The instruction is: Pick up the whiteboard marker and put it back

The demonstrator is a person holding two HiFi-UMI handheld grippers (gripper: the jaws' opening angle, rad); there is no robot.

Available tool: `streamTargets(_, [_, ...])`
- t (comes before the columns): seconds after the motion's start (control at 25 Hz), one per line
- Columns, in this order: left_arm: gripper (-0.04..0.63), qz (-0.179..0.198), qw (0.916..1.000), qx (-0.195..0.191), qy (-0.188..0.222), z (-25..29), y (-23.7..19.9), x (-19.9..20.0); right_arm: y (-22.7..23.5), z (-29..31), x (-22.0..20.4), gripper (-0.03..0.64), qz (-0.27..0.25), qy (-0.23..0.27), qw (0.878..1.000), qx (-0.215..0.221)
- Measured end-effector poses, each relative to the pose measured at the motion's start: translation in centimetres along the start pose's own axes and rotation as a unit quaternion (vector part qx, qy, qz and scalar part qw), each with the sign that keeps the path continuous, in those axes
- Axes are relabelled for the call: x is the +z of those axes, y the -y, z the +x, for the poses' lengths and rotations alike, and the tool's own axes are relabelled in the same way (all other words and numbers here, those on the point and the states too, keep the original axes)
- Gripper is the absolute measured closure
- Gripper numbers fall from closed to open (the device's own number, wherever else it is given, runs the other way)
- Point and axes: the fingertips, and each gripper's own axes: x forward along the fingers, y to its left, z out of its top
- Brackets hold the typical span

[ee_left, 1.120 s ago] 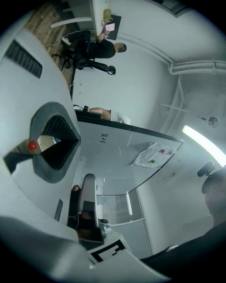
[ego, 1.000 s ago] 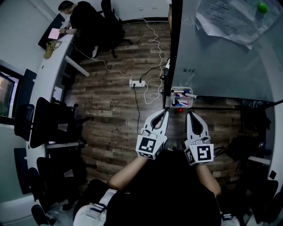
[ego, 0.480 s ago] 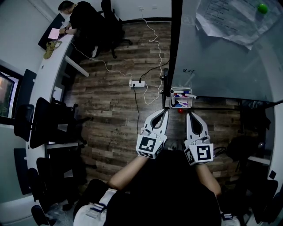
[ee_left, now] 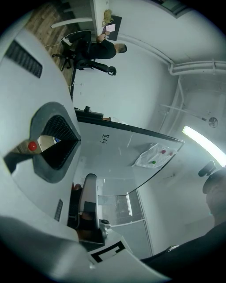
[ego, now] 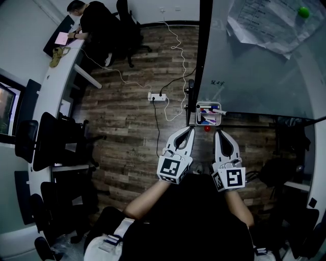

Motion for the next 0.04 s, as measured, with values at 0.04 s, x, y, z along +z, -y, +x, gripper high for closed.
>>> streamTargets(0.04, [0.588,-0.001,1.0000,0.000,0.000,-0.05,0.04,-0.03,-0.05,-0.09,0.00,0.603,0.000,0.001,1.000,-0.001])
